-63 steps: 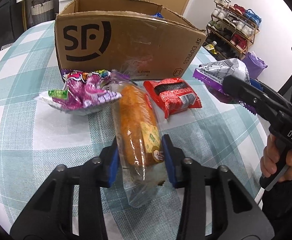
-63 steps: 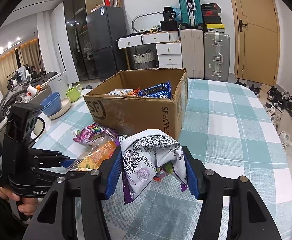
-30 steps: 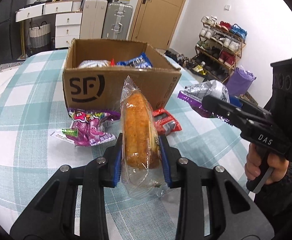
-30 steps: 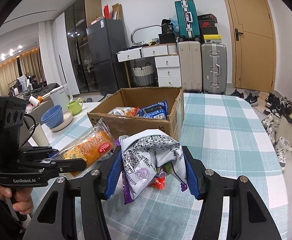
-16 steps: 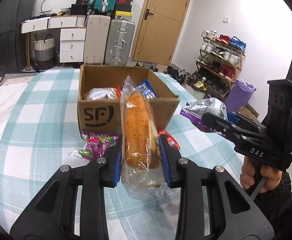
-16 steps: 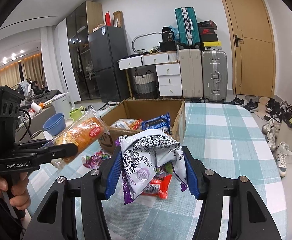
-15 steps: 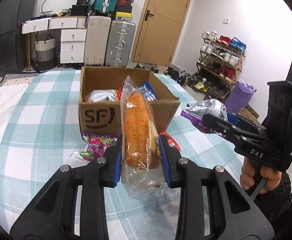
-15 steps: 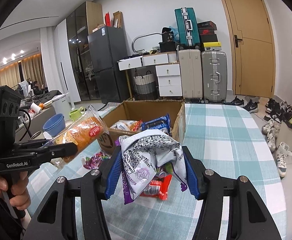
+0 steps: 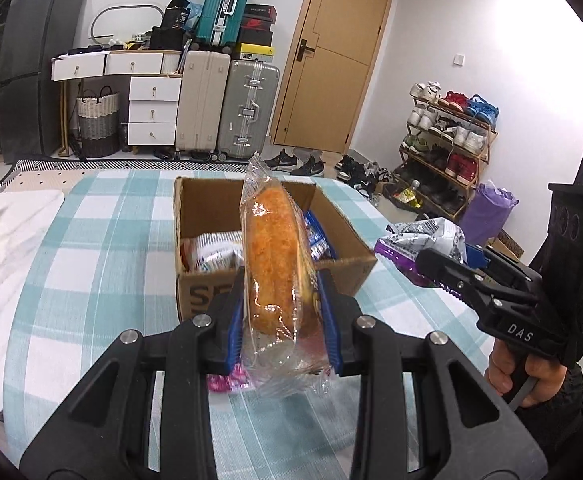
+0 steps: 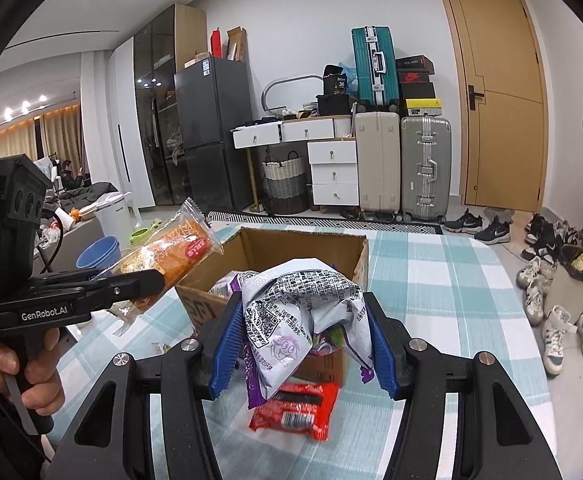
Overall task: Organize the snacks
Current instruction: 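Carry the bread roll and chip bag over the open box with both tools, then open both tools to drop the bread roll and chip bag into the box, then move both tools back toward the purple candy bag and red pack, then grasp the red snack pack with the right tool while the left tool grasps the purple candy bag, then lift both held packs and carry them over the open box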
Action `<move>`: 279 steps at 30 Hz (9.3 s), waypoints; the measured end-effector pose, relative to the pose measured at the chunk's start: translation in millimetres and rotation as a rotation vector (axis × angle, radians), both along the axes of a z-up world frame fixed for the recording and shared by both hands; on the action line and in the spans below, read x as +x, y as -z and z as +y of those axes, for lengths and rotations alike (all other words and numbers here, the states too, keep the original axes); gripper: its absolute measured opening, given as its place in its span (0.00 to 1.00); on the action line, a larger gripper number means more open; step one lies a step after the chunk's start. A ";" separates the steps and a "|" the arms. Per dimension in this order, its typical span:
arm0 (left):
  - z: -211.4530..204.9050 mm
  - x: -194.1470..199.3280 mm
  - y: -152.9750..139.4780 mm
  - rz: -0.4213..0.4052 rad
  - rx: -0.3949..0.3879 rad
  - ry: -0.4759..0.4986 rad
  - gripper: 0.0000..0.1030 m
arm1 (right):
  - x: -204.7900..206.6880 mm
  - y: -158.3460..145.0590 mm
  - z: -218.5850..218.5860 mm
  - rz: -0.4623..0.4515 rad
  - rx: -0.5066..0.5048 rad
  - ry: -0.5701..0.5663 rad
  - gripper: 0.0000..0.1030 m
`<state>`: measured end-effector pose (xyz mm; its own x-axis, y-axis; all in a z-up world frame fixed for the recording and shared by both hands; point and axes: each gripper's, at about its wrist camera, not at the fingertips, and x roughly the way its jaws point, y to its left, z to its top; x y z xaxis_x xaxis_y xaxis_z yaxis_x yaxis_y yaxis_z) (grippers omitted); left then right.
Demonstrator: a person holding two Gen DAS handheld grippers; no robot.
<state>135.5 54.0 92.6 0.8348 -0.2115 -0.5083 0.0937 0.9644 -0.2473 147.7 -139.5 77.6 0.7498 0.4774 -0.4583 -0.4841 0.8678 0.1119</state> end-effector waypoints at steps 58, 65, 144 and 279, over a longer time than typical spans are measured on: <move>24.0 229.0 61.5 0.189 0.121 0.007 0.28 | 154.8 46.1 73.3 0.127 -0.144 -0.038 0.56; 27.5 234.5 65.9 0.199 0.104 0.003 0.29 | 139.4 34.0 70.9 0.052 -0.129 -0.053 0.69; 8.8 100.5 152.8 0.404 0.183 -0.011 0.97 | 56.6 151.8 49.1 0.423 -0.278 0.018 0.99; 69.1 134.2 14.8 0.146 0.058 -0.192 0.43 | 66.1 27.3 35.0 0.149 -0.122 -0.004 0.45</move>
<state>269.7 123.1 77.9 0.7740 -0.0229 -0.6328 -0.1251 0.9741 -0.1883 213.8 -104.5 50.4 0.6676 0.4142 -0.6187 -0.4735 0.8775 0.0764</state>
